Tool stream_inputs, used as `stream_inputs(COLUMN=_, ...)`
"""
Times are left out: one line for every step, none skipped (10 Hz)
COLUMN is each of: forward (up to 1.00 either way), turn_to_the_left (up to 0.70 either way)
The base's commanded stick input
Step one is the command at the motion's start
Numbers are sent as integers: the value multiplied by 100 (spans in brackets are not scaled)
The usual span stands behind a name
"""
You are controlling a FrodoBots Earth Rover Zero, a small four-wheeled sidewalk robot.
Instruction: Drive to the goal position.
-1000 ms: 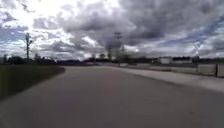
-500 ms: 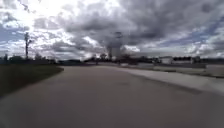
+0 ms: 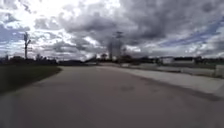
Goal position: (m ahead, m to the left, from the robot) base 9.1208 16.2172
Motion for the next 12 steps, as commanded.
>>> stream_inputs(forward=100, turn_to_the_left=7)
stream_inputs(forward=100, turn_to_the_left=8)
stream_inputs(forward=100, turn_to_the_left=9)
stream_inputs(forward=100, turn_to_the_left=9)
stream_inputs(forward=100, turn_to_the_left=9)
stream_inputs(forward=100, turn_to_the_left=9)
stream_inputs(forward=100, turn_to_the_left=10)
stream_inputs(forward=100, turn_to_the_left=10)
stream_inputs(forward=100, turn_to_the_left=10)
stream_inputs(forward=100, turn_to_the_left=10)
stream_inputs(forward=100, turn_to_the_left=10)
stream_inputs(forward=100, turn_to_the_left=10)
